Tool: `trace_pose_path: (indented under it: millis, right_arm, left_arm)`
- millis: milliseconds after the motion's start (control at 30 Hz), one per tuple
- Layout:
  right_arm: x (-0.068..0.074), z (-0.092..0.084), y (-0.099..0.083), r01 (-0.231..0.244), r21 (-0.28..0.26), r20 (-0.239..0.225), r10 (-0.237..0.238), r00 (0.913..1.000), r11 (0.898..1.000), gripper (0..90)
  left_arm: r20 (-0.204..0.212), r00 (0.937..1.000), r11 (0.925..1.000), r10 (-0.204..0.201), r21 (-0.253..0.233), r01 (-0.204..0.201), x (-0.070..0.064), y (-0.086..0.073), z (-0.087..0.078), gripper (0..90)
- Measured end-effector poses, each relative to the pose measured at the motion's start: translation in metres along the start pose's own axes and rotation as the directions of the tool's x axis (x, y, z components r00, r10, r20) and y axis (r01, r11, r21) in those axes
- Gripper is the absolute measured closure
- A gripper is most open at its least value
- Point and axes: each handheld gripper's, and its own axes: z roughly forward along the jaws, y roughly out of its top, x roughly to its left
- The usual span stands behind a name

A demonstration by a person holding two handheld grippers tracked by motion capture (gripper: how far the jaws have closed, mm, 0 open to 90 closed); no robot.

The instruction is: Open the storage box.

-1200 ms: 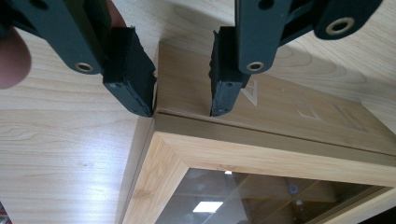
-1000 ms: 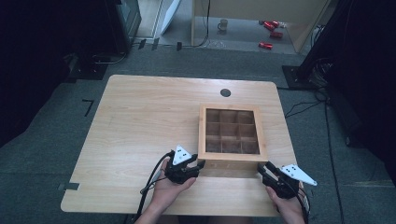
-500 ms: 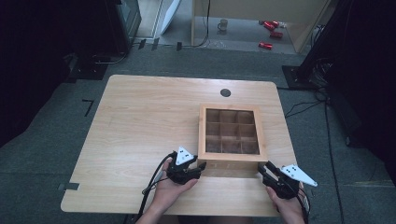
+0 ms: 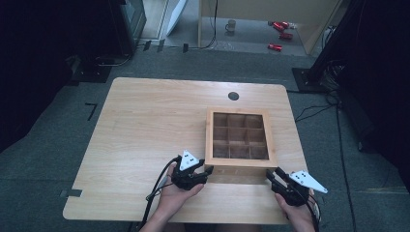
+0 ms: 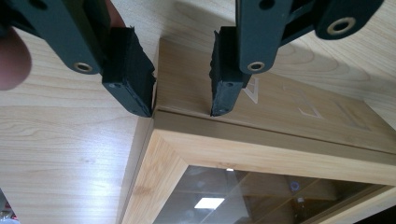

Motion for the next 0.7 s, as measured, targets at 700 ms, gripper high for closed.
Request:
trace_pose_path:
  millis: [700]
  right_arm:
    - [0.0031, 0.0005, 0.0017, -0.009, -0.043, 0.014, 0.010, 0.9998, 0.999, 58.6]
  left_arm:
    - [0.013, 0.9999, 1.0000, -0.002, -0.005, 0.002, 0.0012, 0.0027, -0.0025, 56.2]
